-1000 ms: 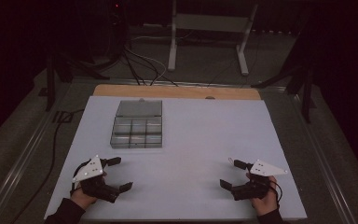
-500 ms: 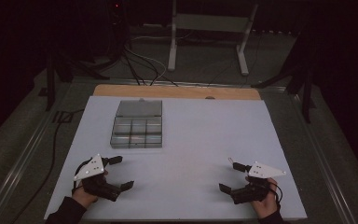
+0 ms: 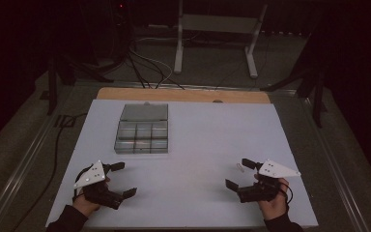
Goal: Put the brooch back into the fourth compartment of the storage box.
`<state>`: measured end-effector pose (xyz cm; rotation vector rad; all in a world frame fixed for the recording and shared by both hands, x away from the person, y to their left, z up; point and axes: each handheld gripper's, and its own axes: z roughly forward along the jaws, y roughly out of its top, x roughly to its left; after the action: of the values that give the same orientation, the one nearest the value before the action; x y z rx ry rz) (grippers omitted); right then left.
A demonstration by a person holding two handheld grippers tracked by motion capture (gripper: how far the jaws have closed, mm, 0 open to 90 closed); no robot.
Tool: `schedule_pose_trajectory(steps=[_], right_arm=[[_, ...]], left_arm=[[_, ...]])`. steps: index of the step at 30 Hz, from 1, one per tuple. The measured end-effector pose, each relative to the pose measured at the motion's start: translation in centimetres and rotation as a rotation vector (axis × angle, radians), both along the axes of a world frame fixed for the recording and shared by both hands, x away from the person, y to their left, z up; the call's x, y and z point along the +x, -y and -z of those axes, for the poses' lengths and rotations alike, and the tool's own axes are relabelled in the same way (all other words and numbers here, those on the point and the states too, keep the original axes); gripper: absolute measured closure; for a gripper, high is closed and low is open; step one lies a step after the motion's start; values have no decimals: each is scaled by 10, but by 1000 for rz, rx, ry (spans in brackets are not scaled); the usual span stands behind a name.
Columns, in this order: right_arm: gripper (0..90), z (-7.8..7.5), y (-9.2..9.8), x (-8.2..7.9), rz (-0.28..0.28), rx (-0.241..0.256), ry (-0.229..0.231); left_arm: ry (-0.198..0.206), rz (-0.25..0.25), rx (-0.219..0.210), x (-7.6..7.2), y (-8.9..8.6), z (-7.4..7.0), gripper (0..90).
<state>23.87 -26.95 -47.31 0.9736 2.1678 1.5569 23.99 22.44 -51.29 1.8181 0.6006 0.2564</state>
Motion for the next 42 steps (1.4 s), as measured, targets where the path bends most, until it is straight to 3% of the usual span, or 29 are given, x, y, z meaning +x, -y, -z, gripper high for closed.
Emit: schedule_pose_trajectory(steps=[9, 18, 31, 36, 38, 40, 42], right_arm=[[0, -6, 10, 21, 100, -2, -27], [0, -5, 18, 36, 153, -8, -51], [0, 10, 30, 64, 216, -83, -190], [0, 18, 32, 69, 230, -120, -209], [0, 23, 33, 73, 239, -146, -261], [0, 25, 33, 74, 245, -147, -278], [0, 30, 34, 76, 253, -148, -339]], left_arm=[[2, -1, 8, 0, 0, 0, 13], [-4, 1, 3, 1, -1, 1, 13], [-13, 13, -4, 2, 0, 1, 13], [-12, 18, 2, 2, 0, 1, 13], [-16, 23, 6, 2, 1, 2, 13], [-19, 22, 6, 2, 1, 2, 13], [-17, 27, 14, 2, 1, 2, 13]])
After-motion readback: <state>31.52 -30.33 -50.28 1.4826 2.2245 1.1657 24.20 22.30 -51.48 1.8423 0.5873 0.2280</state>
